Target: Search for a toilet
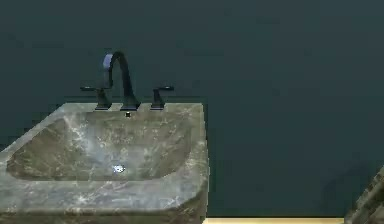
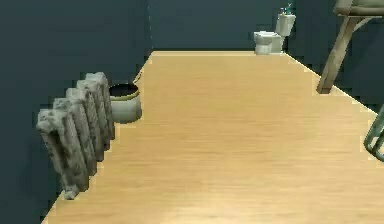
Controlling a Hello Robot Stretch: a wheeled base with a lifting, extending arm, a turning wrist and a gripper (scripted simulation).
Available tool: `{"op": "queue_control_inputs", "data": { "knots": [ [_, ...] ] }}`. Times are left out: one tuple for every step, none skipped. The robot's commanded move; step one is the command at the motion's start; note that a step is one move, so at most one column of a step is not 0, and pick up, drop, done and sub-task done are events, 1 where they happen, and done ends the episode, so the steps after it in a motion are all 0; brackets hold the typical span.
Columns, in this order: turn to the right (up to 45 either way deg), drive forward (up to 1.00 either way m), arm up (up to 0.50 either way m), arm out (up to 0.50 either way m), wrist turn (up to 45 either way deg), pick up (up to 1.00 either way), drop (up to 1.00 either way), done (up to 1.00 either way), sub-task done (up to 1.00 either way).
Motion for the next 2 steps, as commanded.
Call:
{"op": "queue_control_inputs", "data": {
  "knots": [
    [-45.0,0.0,0.0,0.0,0.0,0.0,0.0,0.0,0.0],
    [-45.0,0.0,0.0,0.0,0.0,0.0,0.0,0.0,0.0]
  ]
}}
